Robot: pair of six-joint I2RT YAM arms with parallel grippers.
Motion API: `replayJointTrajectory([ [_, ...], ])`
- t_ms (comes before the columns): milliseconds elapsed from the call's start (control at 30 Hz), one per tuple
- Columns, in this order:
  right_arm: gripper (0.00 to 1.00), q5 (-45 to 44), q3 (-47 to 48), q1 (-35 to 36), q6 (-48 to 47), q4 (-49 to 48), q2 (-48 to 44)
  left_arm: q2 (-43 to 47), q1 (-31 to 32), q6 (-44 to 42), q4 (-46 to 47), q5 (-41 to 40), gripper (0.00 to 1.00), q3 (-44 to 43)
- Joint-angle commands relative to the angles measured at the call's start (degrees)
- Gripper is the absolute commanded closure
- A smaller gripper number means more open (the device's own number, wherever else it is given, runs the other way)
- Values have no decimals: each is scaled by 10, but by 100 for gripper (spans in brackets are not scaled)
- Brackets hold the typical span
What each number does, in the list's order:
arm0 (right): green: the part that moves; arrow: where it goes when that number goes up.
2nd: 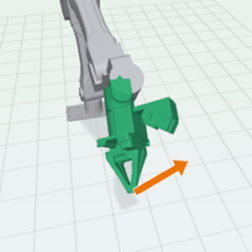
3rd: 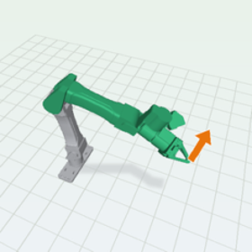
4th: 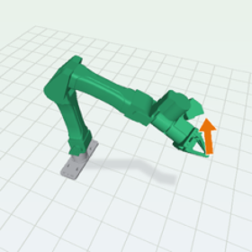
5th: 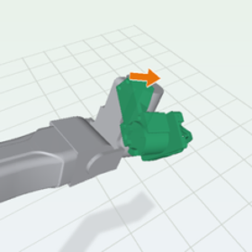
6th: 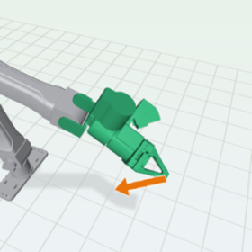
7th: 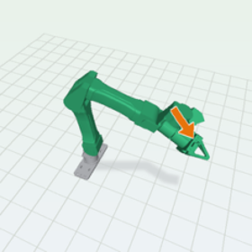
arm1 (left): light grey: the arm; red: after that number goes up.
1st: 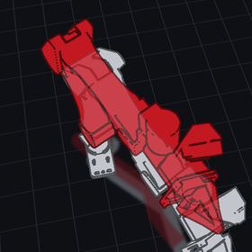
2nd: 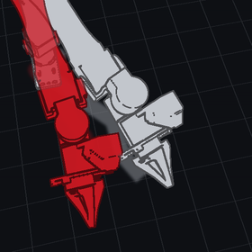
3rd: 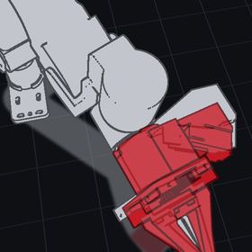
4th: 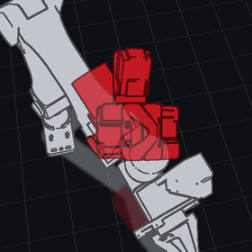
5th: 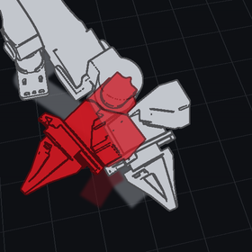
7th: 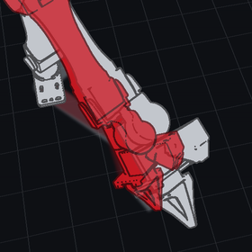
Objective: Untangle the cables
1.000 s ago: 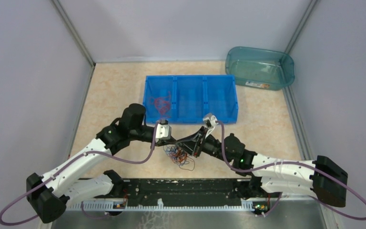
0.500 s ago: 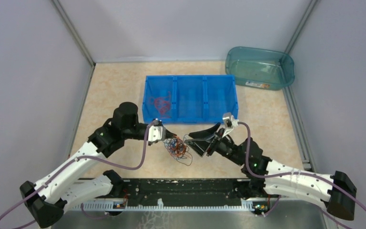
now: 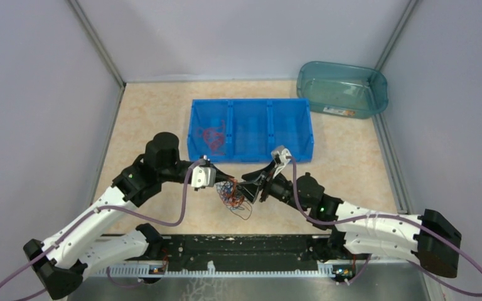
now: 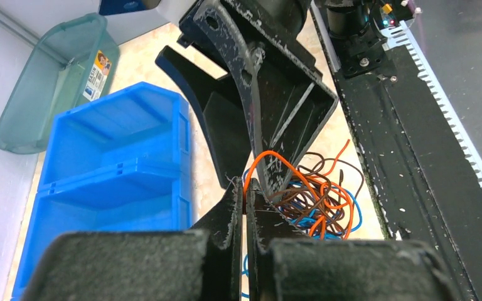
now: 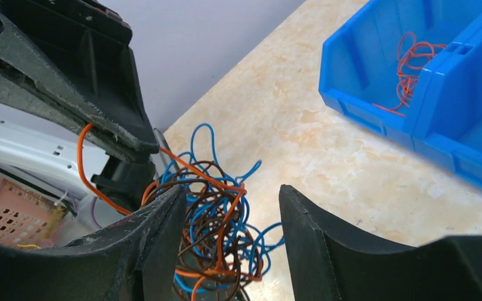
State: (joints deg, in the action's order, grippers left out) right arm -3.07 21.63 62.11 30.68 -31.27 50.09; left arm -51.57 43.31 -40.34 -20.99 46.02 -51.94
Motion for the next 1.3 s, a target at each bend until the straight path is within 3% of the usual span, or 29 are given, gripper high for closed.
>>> replayJointTrajectory([
  [0, 42, 12, 42, -3, -10, -71, 26, 5, 7, 12, 7, 21, 99, -20],
  [400, 42, 4, 74, 5, -21, -137, 118, -3, 15, 41, 24, 21, 100, -40],
  [833, 43, -34, 9, 6, -20, -210, 161, -24, 20, 102, 80, 24, 100, -120],
  [1267, 46, -99, -44, 6, -24, -210, 177, -62, 20, 137, 91, 22, 100, -201],
])
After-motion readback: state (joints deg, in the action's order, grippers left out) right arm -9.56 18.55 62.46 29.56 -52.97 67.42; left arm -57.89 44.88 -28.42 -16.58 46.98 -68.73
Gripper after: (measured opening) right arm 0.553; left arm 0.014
